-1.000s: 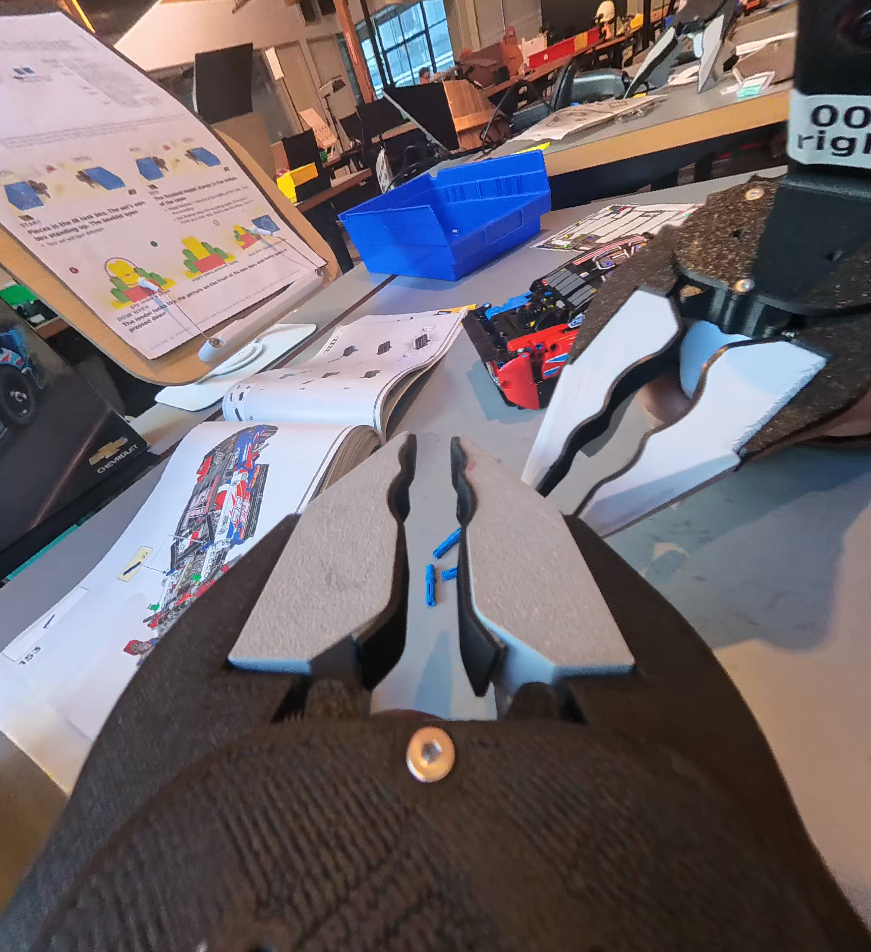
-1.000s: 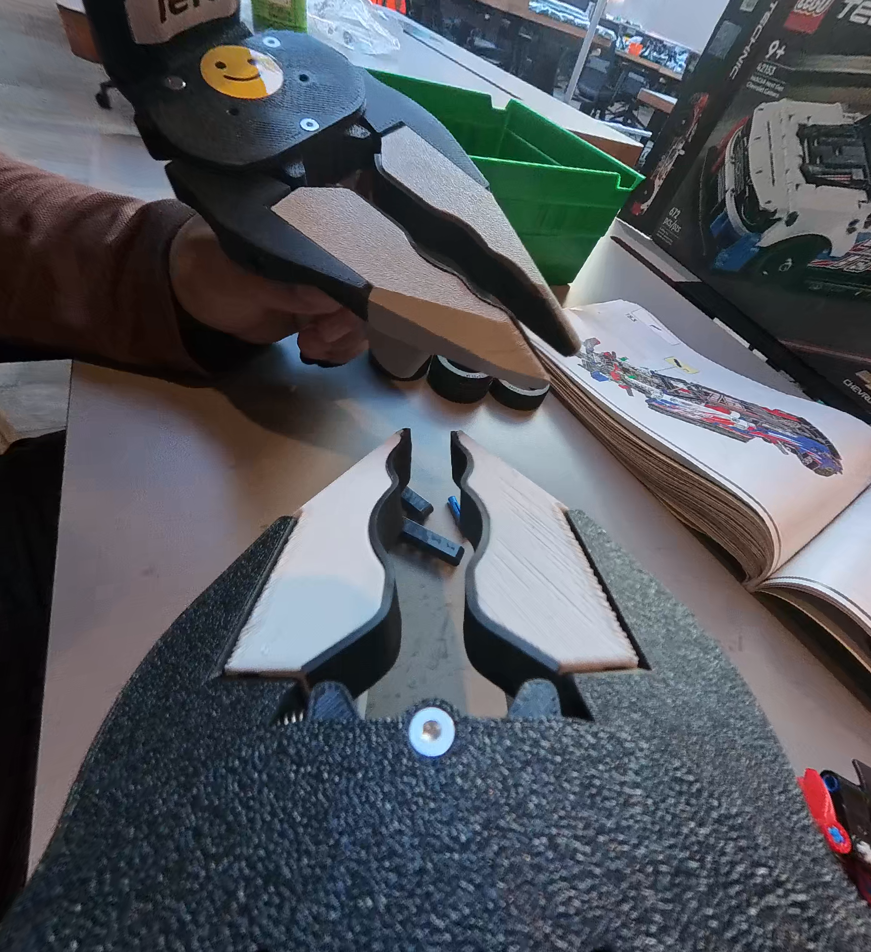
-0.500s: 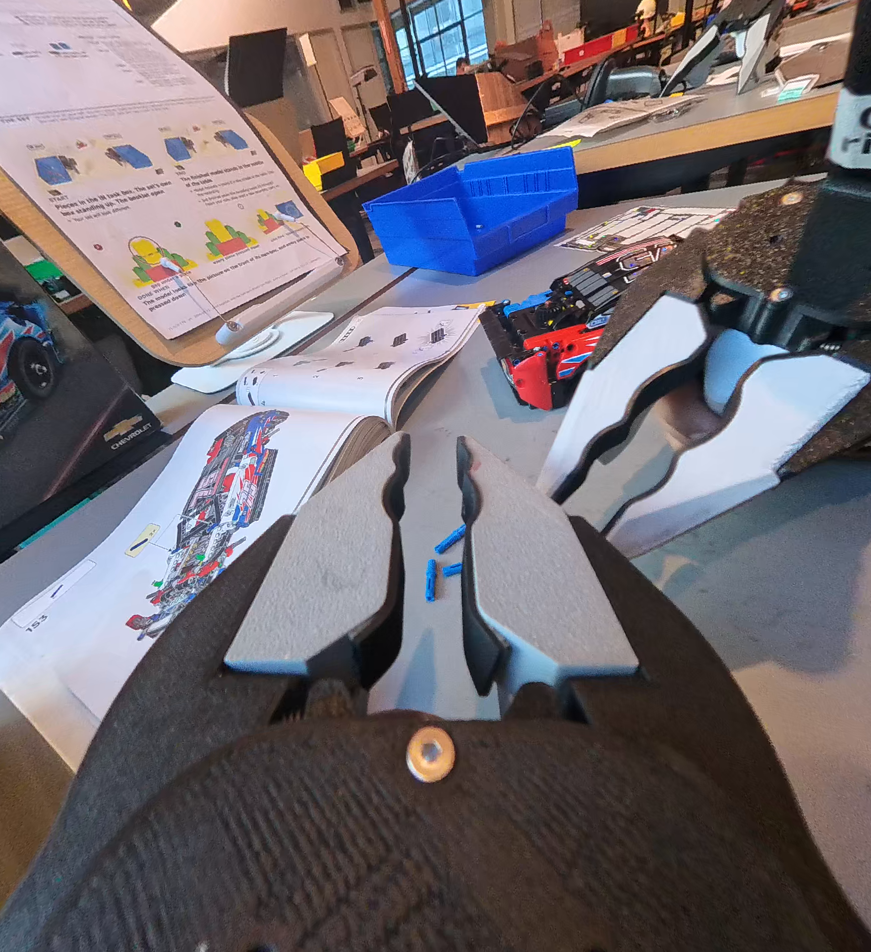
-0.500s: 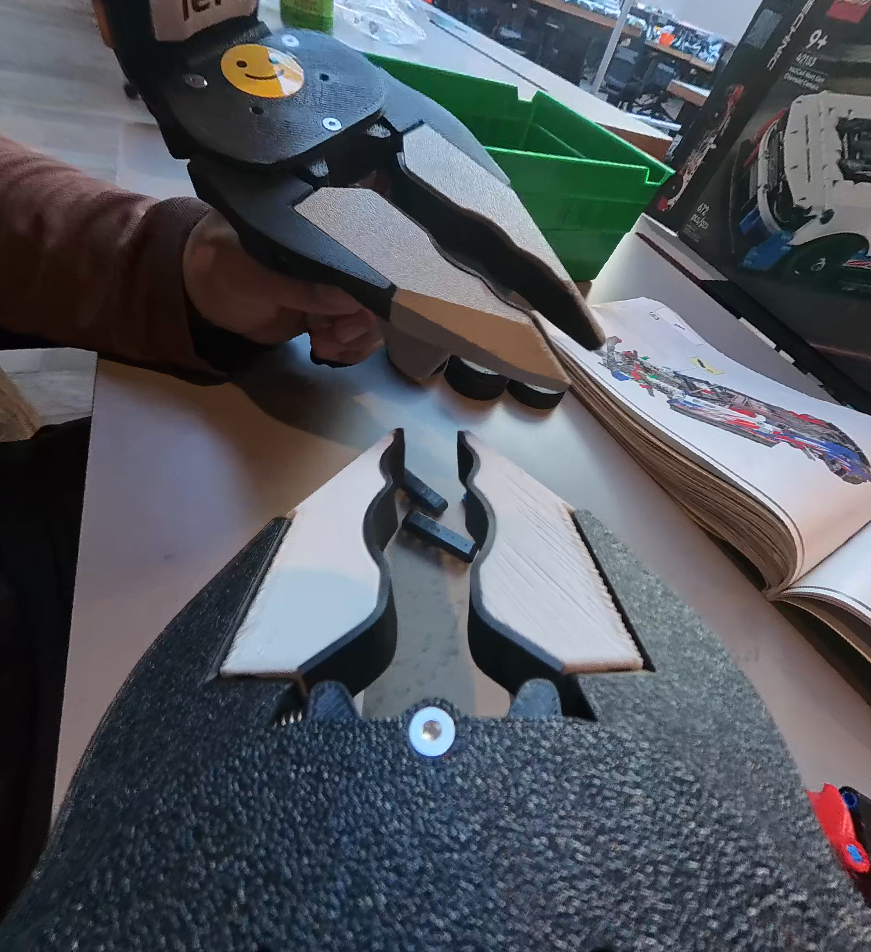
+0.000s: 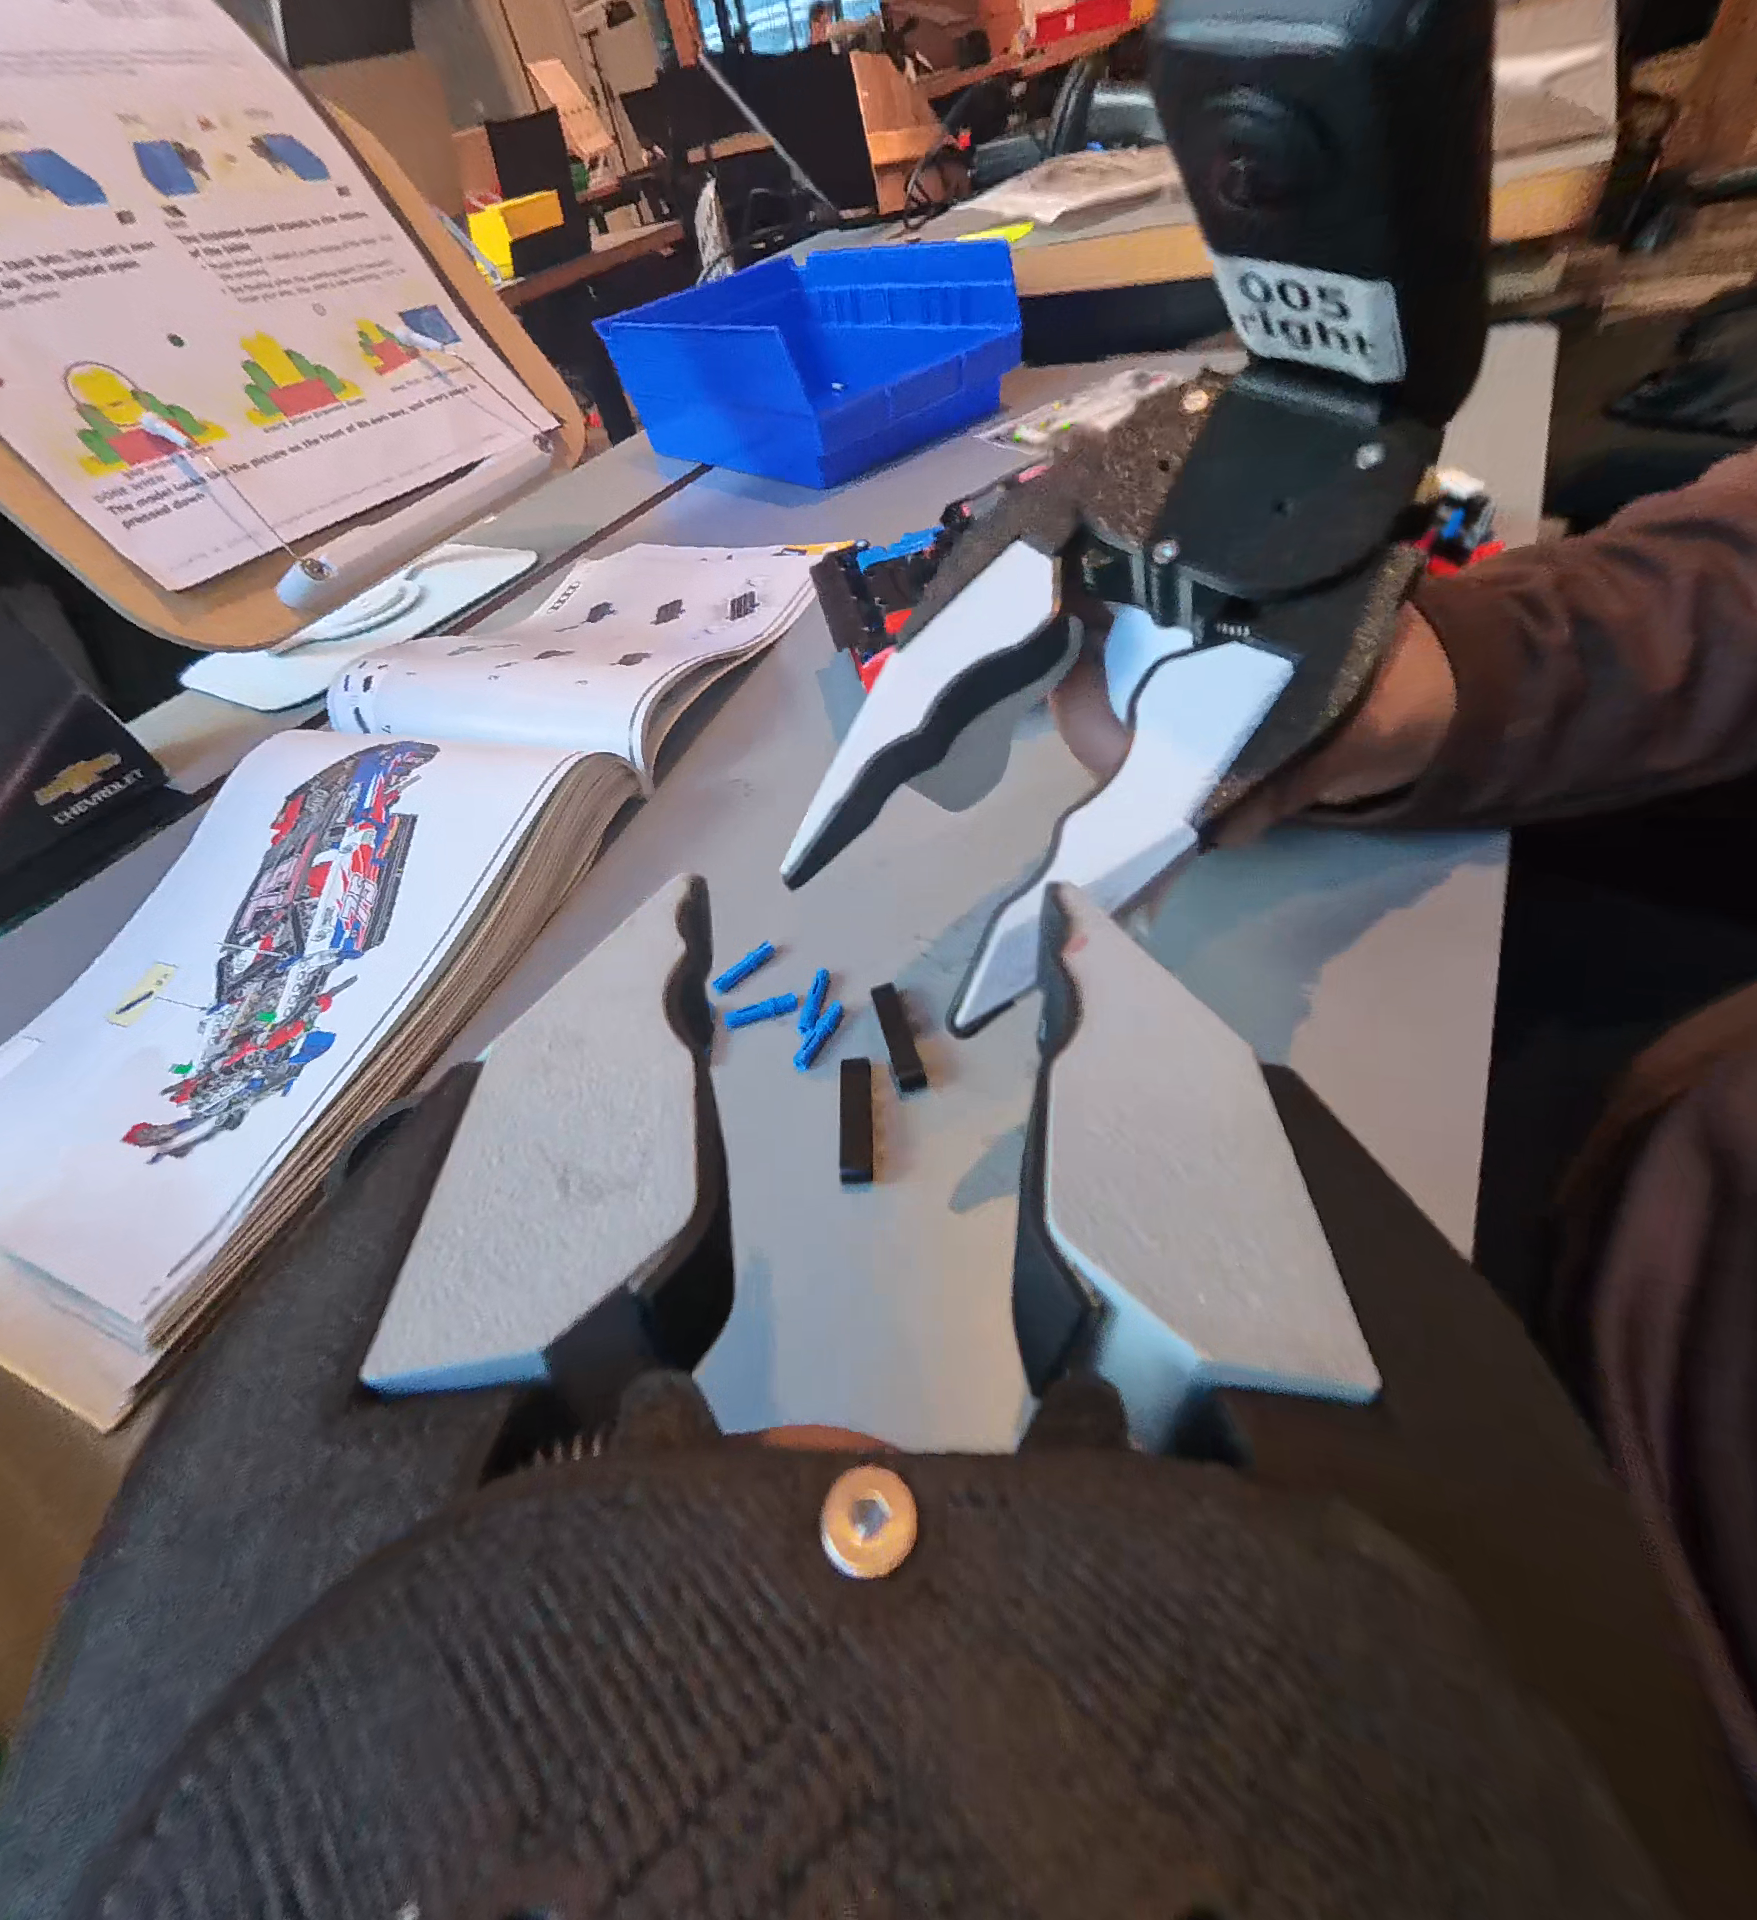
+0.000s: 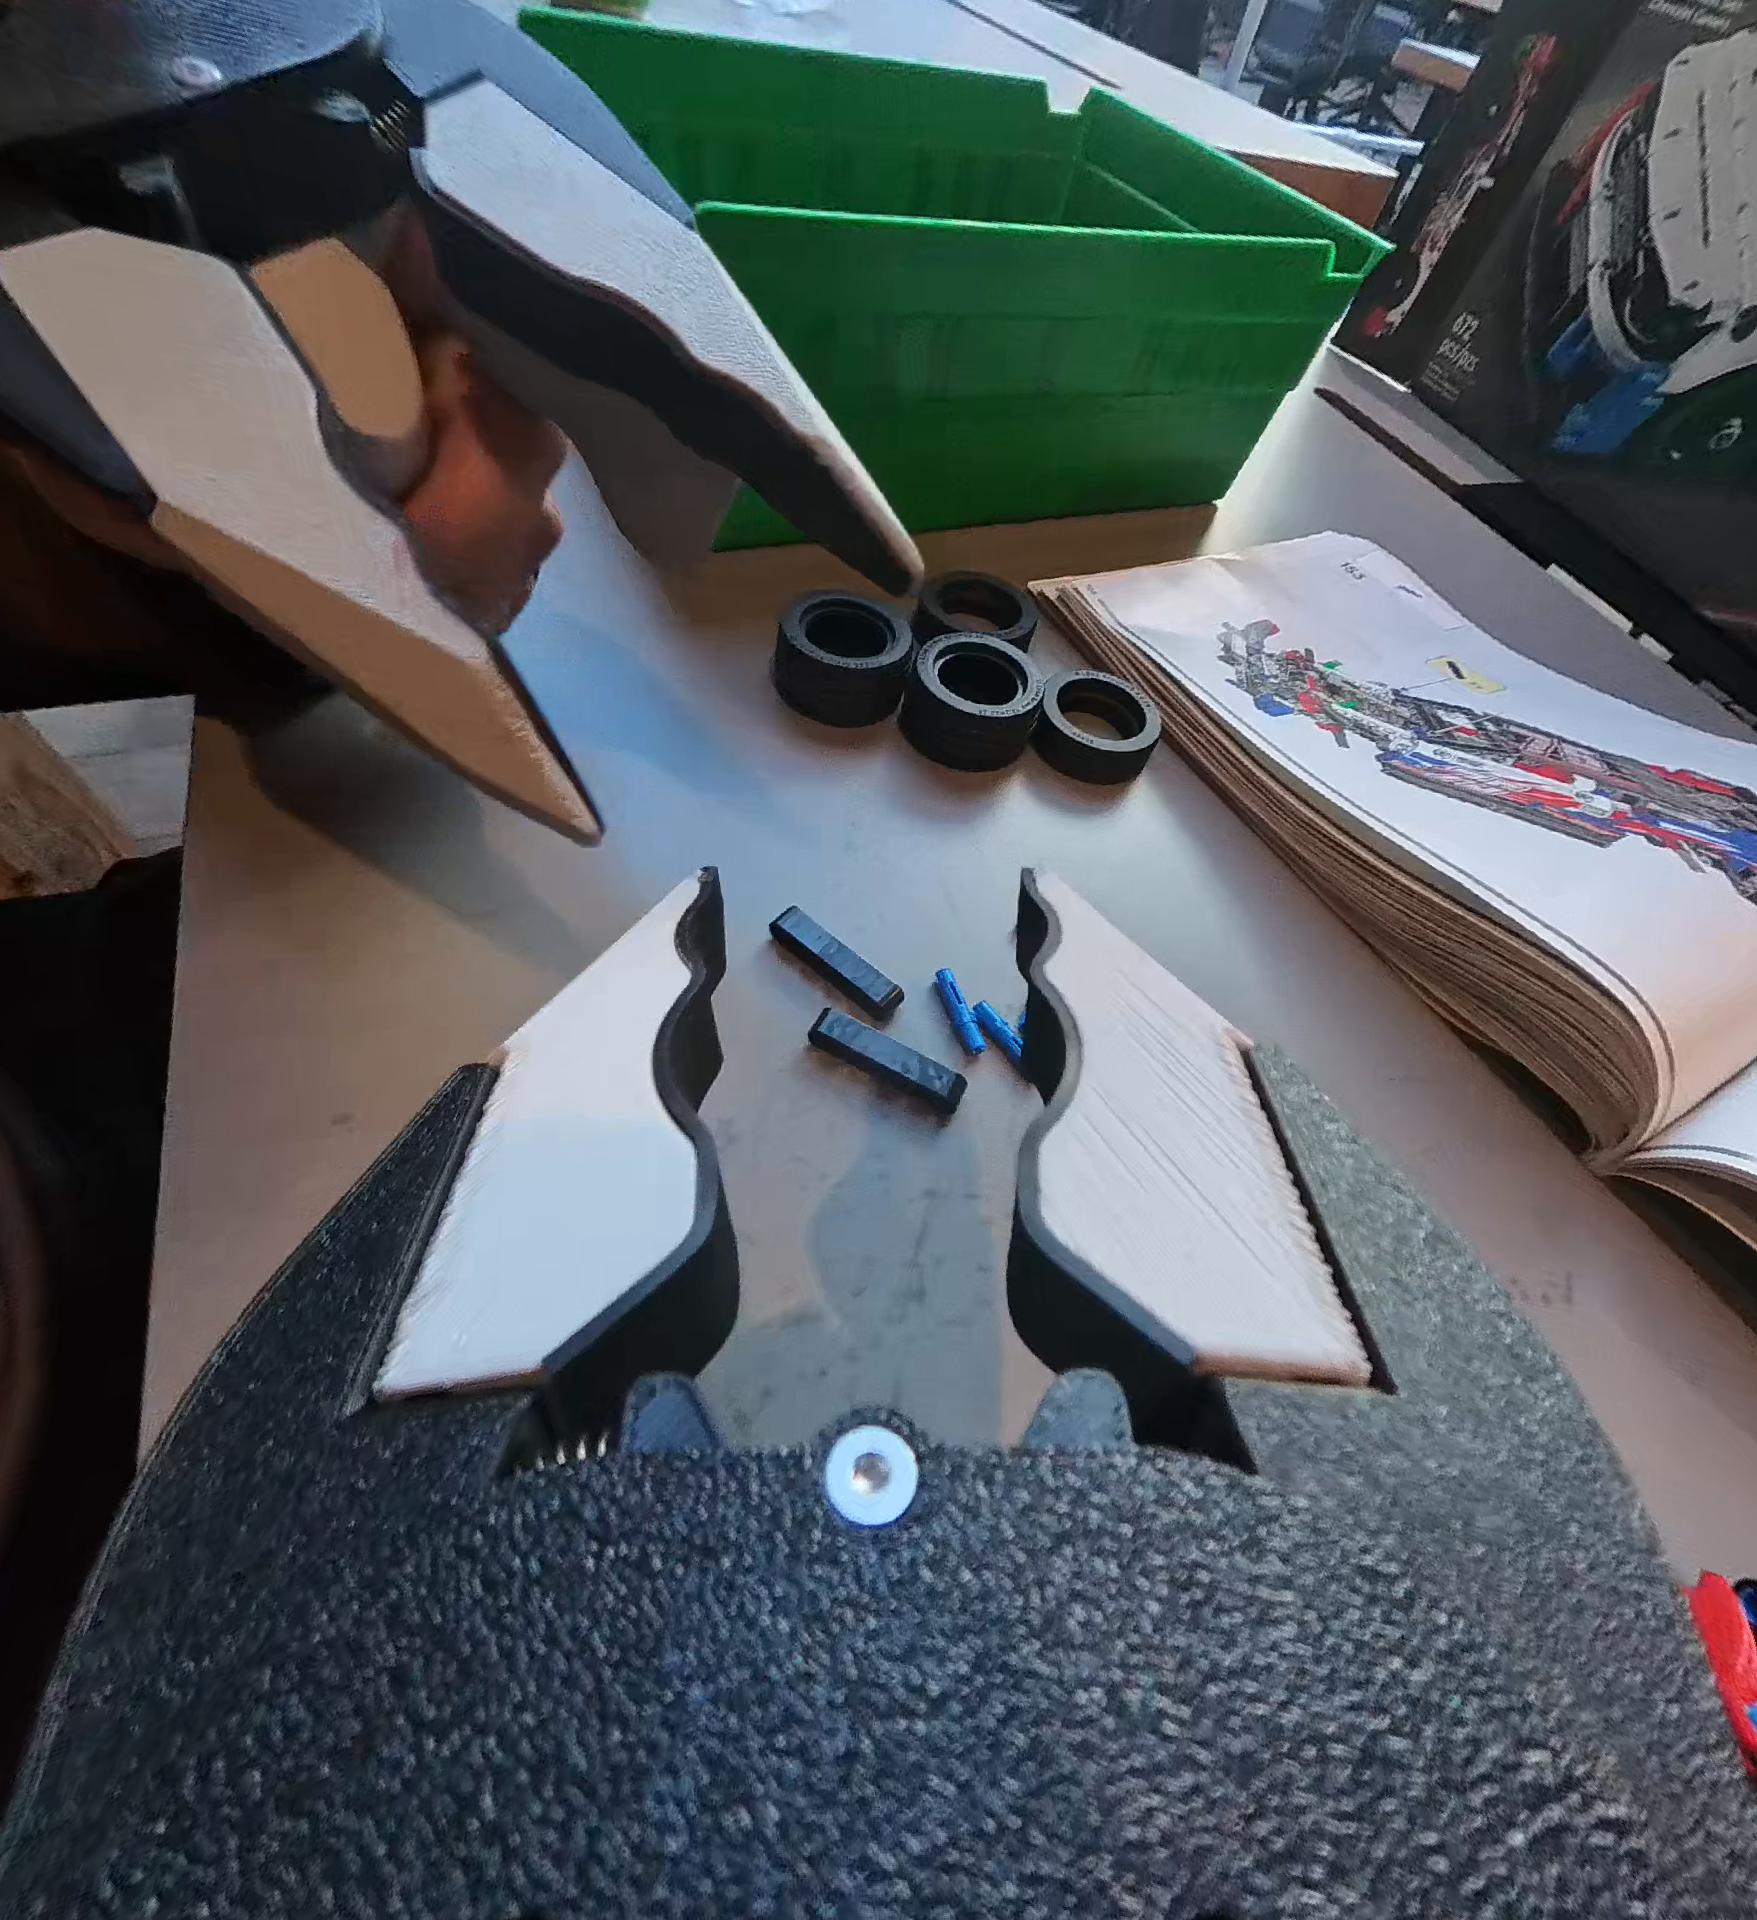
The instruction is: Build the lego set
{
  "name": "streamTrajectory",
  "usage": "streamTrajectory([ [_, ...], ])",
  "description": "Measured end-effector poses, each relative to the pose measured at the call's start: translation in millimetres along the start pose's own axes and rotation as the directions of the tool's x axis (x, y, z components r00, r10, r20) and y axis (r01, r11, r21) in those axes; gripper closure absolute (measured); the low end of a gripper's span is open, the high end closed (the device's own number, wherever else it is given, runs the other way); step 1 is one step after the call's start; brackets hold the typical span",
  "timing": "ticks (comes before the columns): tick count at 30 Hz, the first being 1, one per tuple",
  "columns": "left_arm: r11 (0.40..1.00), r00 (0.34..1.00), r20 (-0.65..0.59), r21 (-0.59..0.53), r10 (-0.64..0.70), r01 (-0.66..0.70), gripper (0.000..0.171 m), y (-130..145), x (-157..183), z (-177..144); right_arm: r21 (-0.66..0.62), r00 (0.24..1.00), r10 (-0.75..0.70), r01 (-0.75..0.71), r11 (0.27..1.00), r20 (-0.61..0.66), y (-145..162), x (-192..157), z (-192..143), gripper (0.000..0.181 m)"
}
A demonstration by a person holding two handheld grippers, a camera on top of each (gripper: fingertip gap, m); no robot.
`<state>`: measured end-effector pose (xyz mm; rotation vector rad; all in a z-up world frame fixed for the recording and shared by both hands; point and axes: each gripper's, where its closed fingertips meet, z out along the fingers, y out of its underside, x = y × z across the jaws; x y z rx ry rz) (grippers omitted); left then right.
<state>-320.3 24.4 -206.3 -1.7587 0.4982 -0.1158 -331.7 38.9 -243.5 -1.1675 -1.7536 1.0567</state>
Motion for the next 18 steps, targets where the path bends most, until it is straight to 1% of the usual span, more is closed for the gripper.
streamTrajectory([
  [3,0.998,0.998,0.004,-0.034,0.061,-0.061,0.109,5.6,4.7,-0.4,-0.001,1.000,-0.006,0.006,1.000,-0.009,-0.2,1.6,1.3,0.127],
  [6,0.998,0.999,-0.029,-0.054,0.033,-0.035,0.114,10.9,8.8,1.1,0.004,1.000,0.004,-0.004,1.000,-0.012,-1.4,5.6,3.4,0.128],
  [11,0.998,0.998,-0.057,-0.063,-0.001,-0.003,0.114,17.5,6.0,2.1,0.050,0.999,0.028,-0.027,0.998,-0.026,-7.8,14.6,2.9,0.132],
  [15,0.999,0.998,-0.059,-0.051,-0.009,0.006,0.114,15.8,3.5,-0.4,0.073,0.998,0.048,-0.045,0.996,-0.034,-10.9,20.6,2.1,0.133],
  [18,0.998,0.998,-0.055,-0.060,-0.011,0.008,0.114,19.3,0.9,0.7,0.078,0.998,0.054,-0.051,0.996,-0.031,-11.7,22.1,2.8,0.133],
])
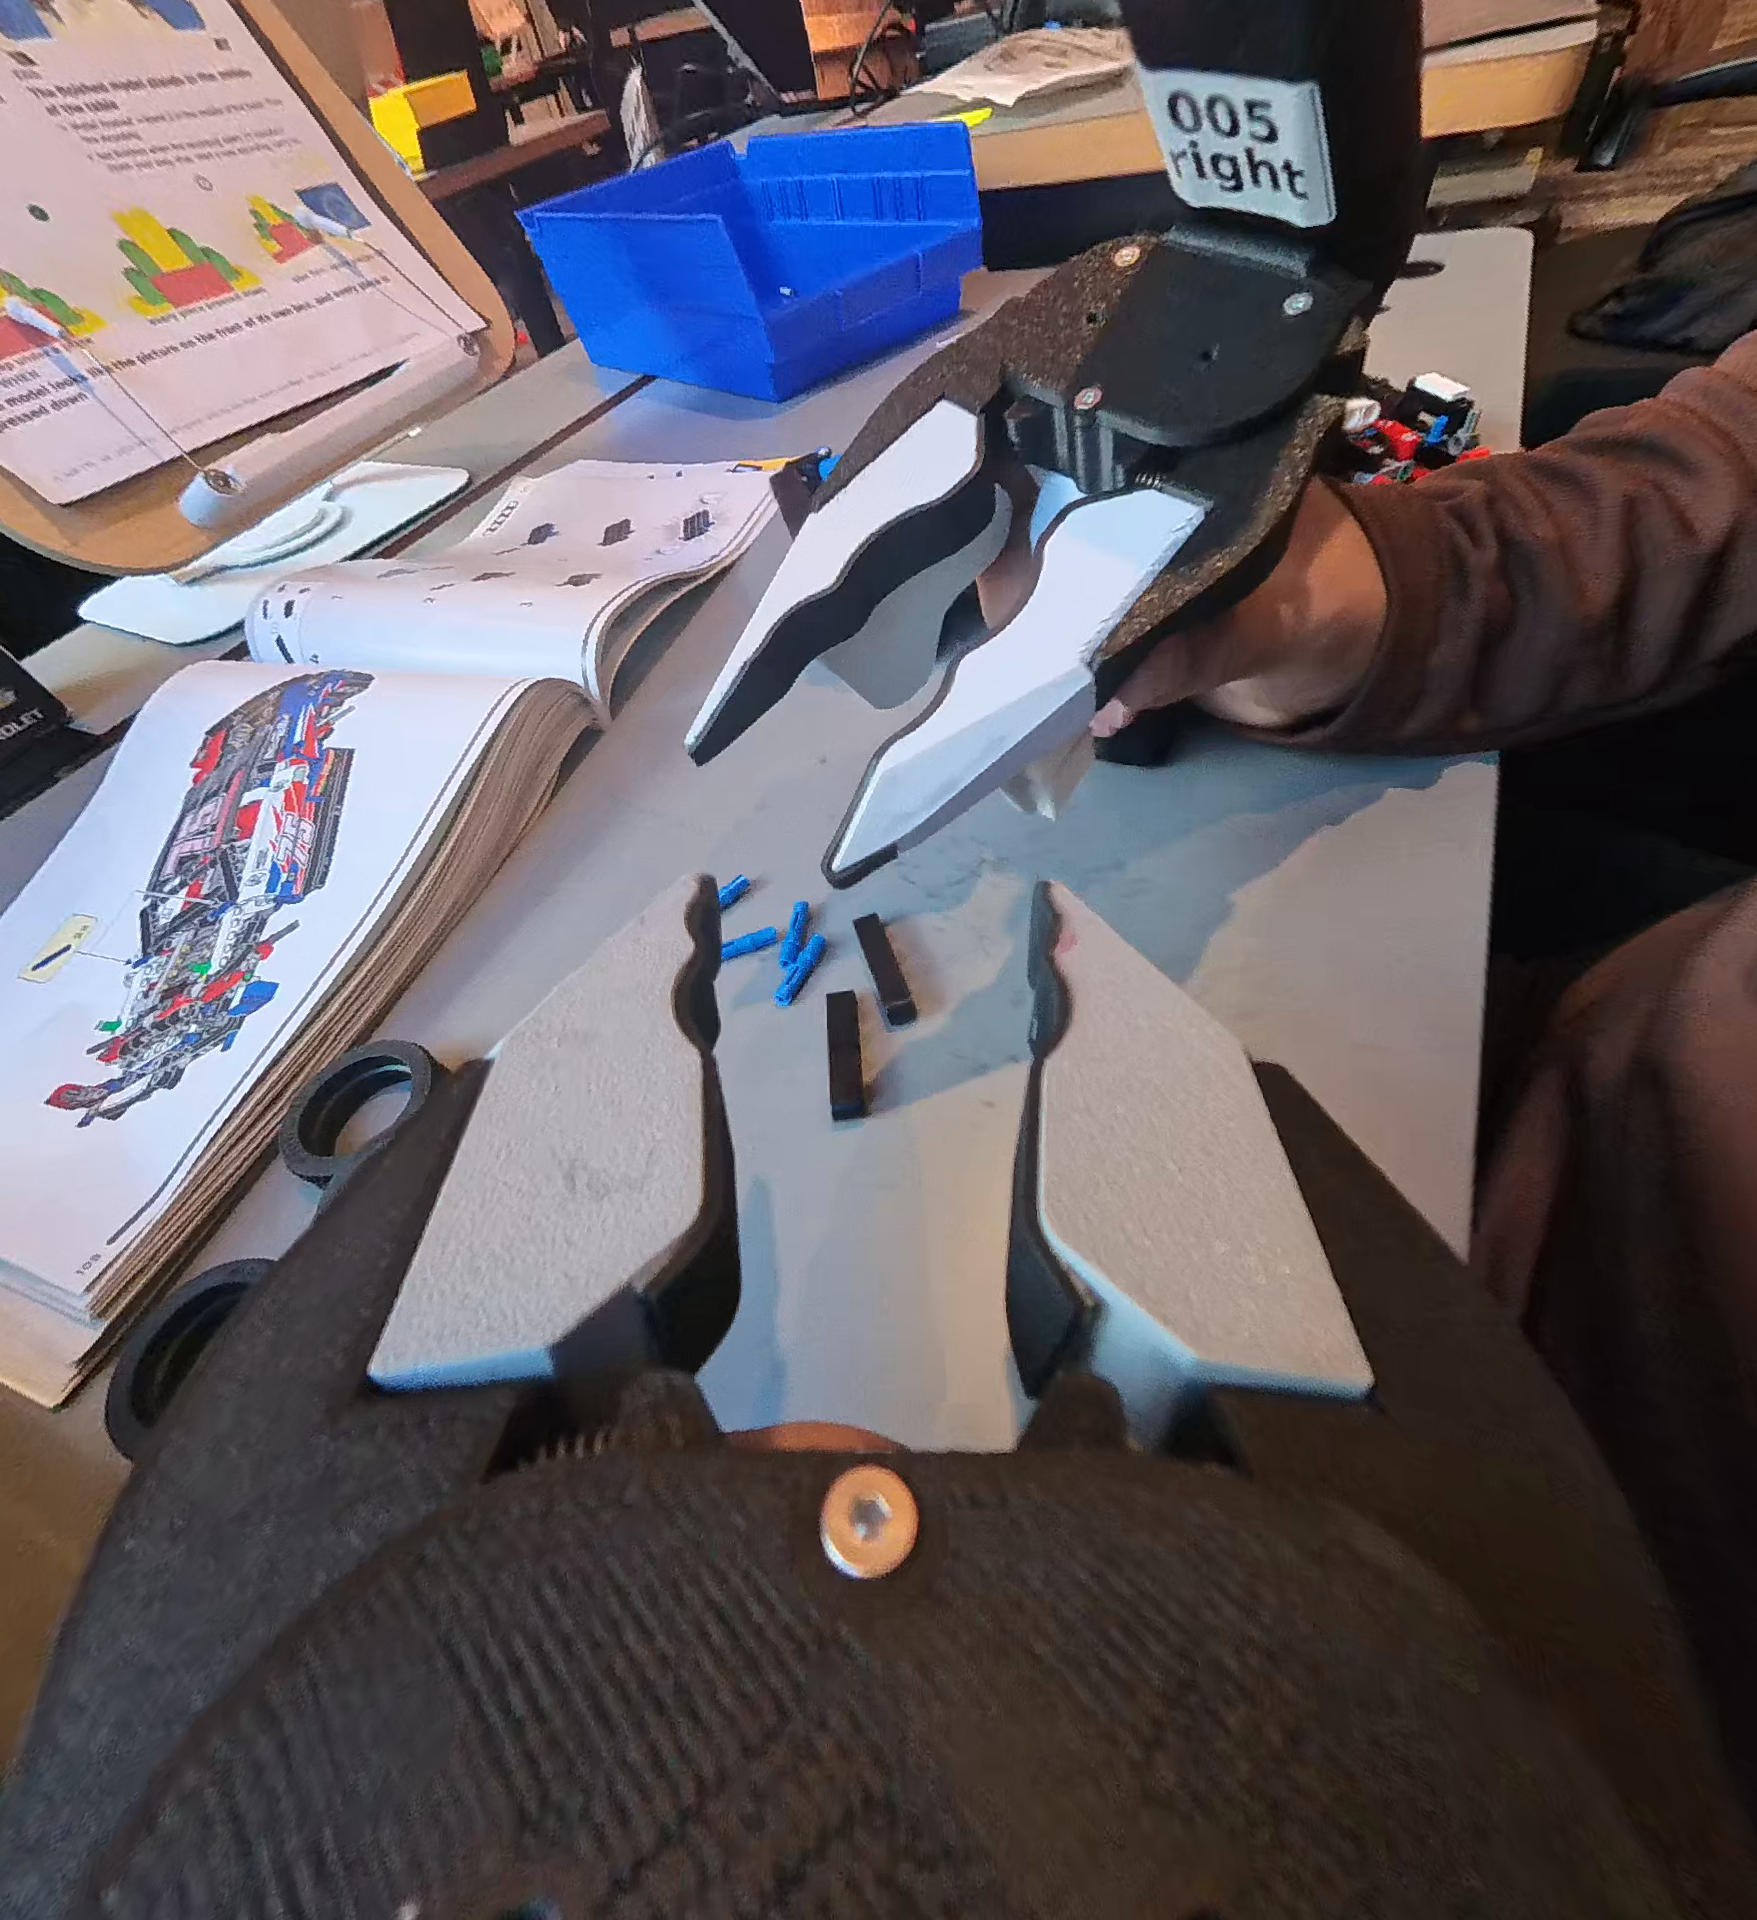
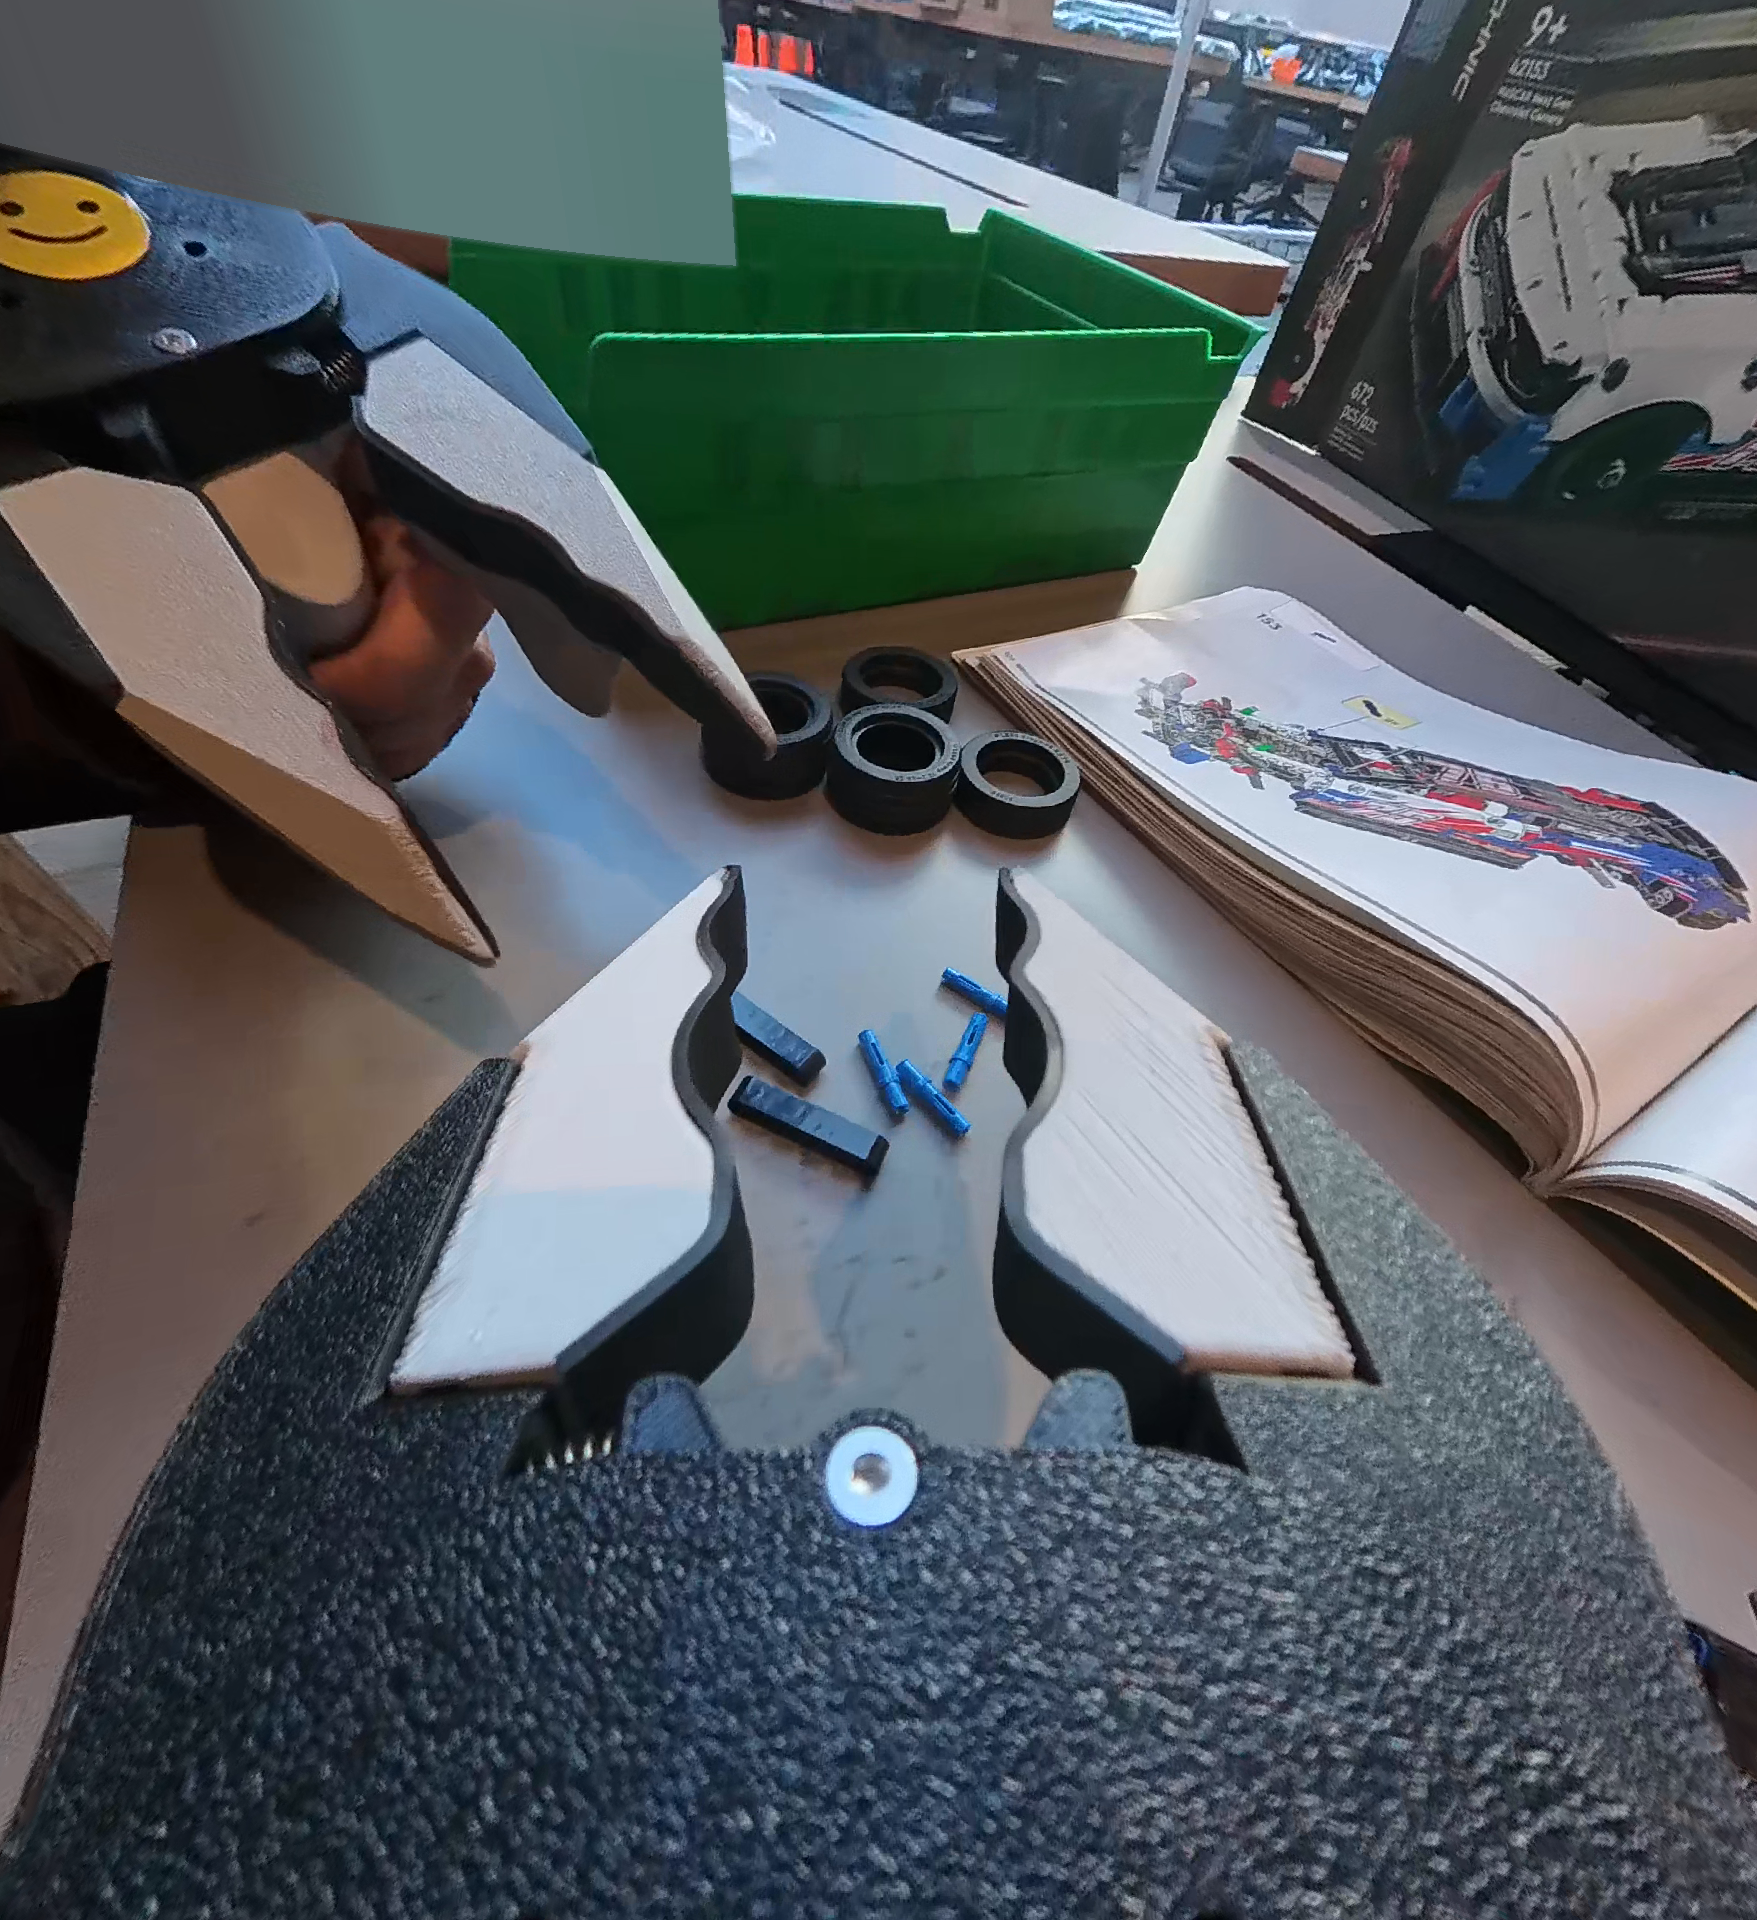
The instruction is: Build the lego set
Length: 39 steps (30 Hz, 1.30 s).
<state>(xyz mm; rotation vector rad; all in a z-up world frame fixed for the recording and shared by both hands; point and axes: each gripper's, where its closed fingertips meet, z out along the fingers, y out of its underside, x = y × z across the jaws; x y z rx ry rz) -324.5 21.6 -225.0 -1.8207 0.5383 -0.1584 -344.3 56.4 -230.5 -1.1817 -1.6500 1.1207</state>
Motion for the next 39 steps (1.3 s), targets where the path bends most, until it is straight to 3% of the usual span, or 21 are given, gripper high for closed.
streamTrajectory([
  [13,0.999,0.999,-0.019,-0.010,0.031,-0.031,0.114,6.0,7.8,6.9,-0.010,1.000,-0.009,0.009,1.000,-0.007,1.0,0.3,1.5,0.133],
  [19,0.998,1.000,-0.019,0.062,-0.010,0.012,0.117,-3.1,1.2,2.9,-0.003,1.000,-0.011,0.011,1.000,-0.021,0.2,1.6,0.5,0.130],
  [26,0.994,0.995,-0.037,0.066,-0.090,0.092,0.118,-8.6,-4.7,-1.5,0.016,1.000,0.017,-0.017,1.000,-0.004,-1.9,2.4,-1.5,0.130],
  [31,0.982,0.990,0.017,0.129,-0.142,0.139,0.125,-35.5,-25.6,-31.4,-0.015,1.000,0.026,-0.026,1.000,0.015,1.9,0.9,2.0,0.130],
  [36,0.989,0.971,0.189,0.030,-0.148,0.145,0.128,-26.0,-72.9,-67.7,-0.054,0.998,0.008,-0.005,0.999,0.056,6.7,-6.0,6.7,0.142],
  [39,0.982,0.949,0.275,-0.068,-0.154,0.179,0.140,-15.9,-105.5,-96.9,-0.048,0.997,-0.004,0.007,0.999,0.075,5.9,-9.5,6.4,0.148],
])
